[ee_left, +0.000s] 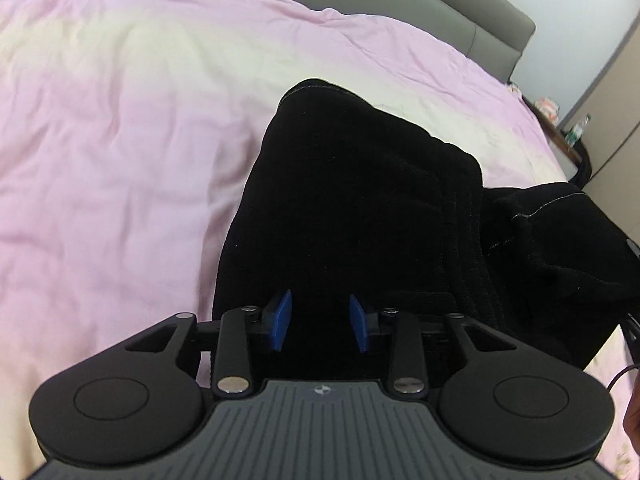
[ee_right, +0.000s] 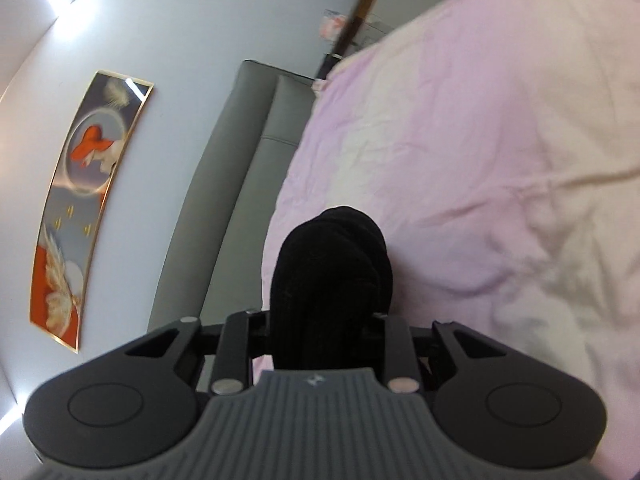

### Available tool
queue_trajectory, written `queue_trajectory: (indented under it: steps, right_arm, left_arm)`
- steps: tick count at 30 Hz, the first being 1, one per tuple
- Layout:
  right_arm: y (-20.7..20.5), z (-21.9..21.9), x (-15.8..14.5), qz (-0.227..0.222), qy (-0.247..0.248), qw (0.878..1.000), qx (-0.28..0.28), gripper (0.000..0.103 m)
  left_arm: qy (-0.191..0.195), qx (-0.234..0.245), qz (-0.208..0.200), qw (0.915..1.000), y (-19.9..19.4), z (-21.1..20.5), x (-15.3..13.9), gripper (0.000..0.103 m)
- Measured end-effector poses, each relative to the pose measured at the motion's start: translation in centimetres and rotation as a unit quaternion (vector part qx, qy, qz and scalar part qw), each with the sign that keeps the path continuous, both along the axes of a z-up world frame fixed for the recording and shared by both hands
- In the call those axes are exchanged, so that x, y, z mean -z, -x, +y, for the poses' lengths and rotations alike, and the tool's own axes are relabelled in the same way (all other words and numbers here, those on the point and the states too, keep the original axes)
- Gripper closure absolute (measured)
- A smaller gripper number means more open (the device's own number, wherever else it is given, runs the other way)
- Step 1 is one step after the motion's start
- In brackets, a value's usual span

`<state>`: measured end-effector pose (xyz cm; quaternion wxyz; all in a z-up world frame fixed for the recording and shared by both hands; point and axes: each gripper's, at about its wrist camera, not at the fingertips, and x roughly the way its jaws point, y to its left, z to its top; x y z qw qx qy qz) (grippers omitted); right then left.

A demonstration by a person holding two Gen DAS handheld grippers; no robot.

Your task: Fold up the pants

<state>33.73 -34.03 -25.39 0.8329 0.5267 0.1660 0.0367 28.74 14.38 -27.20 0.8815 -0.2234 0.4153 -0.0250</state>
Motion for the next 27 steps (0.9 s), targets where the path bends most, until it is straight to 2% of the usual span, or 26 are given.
queue_trajectory:
  steps: [2, 3, 4, 7, 10, 13, 14, 15, 16, 18, 20, 21, 26, 27]
  right_arm:
    - [0.4, 3.5, -3.3, -0.035, 0.08, 0.996, -0.026, 0.08]
    - [0.6, 5.6, -4.9, -0.049, 0.13, 0.989, -0.041, 0.08]
    - [0.9, 7.6, -6.4, -0.06, 0.178, 0.981, -0.055, 0.08]
    - [1.8, 14.8, -9.2, -0.106, 0.298, 0.94, -0.127, 0.08]
    - [3.5, 22.2, -10.0, -0.151, 0.413, 0.877, -0.191, 0.08]
    - [5.8, 29.2, -8.5, -0.187, 0.532, 0.79, -0.24, 0.08]
    - [6.7, 31.2, -7.5, -0.2, 0.575, 0.753, -0.251, 0.08]
    - [7.3, 32.8, -6.6, -0.208, 0.606, 0.722, -0.262, 0.08]
    - [7.8, 33.8, -5.7, -0.21, 0.625, 0.701, -0.271, 0.08]
    - [8.2, 35.0, -4.3, -0.201, 0.647, 0.677, -0.288, 0.08]
    - [8.1, 35.8, -3.6, -0.199, 0.668, 0.656, -0.289, 0.08]
    - [8.0, 35.9, -3.5, -0.201, 0.675, 0.649, -0.287, 0.08]
    - [9.7, 36.8, -4.7, -0.226, 0.686, 0.642, -0.257, 0.08]
    - [10.1, 37.2, -4.5, -0.231, 0.692, 0.634, -0.256, 0.08]
  left_arm:
    - [0.027, -0.005, 0.001, 0.9996, -0.1, 0.6, 0.1, 0.065]
    - [0.036, -0.004, 0.002, 0.9993, -0.2, 0.8, 0.1, 0.065]
    - [0.042, 0.001, 0.003, 0.9991, -0.1, 1.0, 0.1, 0.065]
    - [0.067, 0.008, 0.002, 0.9977, 0.0, 1.9, 0.4, 0.065]
    - [0.125, -0.003, 0.004, 0.9921, 0.2, 3.6, 1.3, 0.068]
    - [0.193, -0.022, 0.013, 0.9809, 0.5, 5.7, 2.7, 0.08]
    - [0.219, -0.027, 0.015, 0.9753, 0.7, 6.5, 3.1, 0.081]
    - [0.245, -0.027, 0.015, 0.969, 1.0, 7.3, 3.5, 0.081]
    - [0.262, -0.021, 0.011, 0.9647, 1.4, 8.0, 3.6, 0.081]
    - [0.273, -0.011, -0.001, 0.9619, 2.4, 9.2, 3.2, 0.079]
    - [0.284, -0.018, -0.008, 0.9585, 3.2, 10.6, 2.9, 0.072]
    - [0.285, -0.026, -0.009, 0.958, 3.5, 11.2, 2.9, 0.065]
    - [0.294, -0.056, -0.024, 0.954, 4.4, 13.9, 2.4, 0.065]
    - [0.295, -0.059, -0.026, 0.9534, 4.6, 14.0, 2.2, 0.065]
